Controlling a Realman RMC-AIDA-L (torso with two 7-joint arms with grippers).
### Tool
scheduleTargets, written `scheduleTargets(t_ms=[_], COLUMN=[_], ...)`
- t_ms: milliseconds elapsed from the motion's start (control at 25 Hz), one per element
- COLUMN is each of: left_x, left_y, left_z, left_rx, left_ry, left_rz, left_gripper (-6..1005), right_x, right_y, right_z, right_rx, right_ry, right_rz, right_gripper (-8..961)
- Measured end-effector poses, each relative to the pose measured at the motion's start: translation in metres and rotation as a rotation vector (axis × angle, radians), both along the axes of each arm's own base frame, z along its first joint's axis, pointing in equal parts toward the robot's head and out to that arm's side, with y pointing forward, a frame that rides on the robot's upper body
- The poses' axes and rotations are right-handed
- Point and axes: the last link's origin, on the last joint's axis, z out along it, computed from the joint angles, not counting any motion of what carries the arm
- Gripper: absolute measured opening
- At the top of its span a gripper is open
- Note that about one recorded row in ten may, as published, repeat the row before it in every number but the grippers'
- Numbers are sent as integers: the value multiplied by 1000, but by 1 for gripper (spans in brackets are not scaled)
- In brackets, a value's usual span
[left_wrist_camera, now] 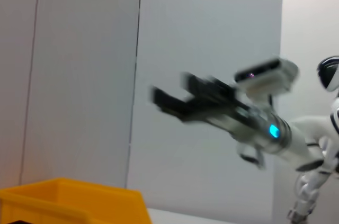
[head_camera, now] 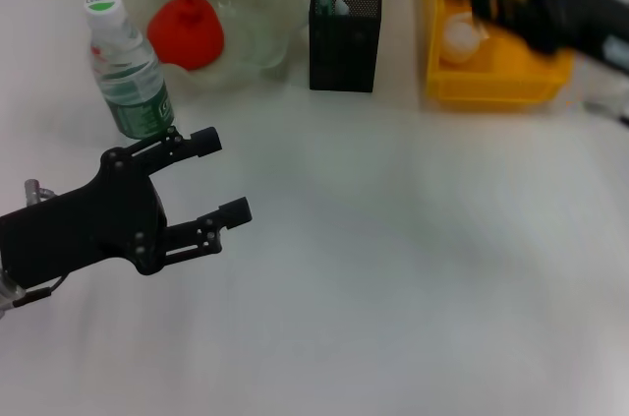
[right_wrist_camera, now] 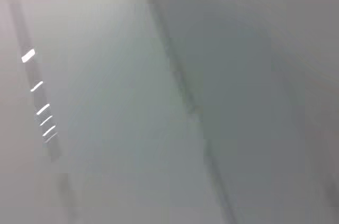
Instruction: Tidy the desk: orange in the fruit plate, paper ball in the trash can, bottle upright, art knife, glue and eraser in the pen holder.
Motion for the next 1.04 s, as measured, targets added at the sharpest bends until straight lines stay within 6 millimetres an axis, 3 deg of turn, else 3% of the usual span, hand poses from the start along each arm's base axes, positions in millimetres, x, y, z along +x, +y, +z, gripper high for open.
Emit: scheduleTargets(t_ms=[120,440,520,1040], left_x=[4,5,7,11], left_y=[1,13,19,25], left_z=[-2,-5,-7,-13], left_rx=[-55,-166,-183,-208], left_ry=[23,115,150,165], left_rz=[-23,-19,-31,-21], left_gripper=[813,813,813,813], right_x=[19,38,44,44], right_y=[-30,-55,-59,-56], right_z=[-10,-42,-50,-53], right_rx=[-90,-183,-155,-127], right_ry=[-107,-309,-353,-361], right_rz=[74,177,189,178], right_gripper=[649,648,648,649])
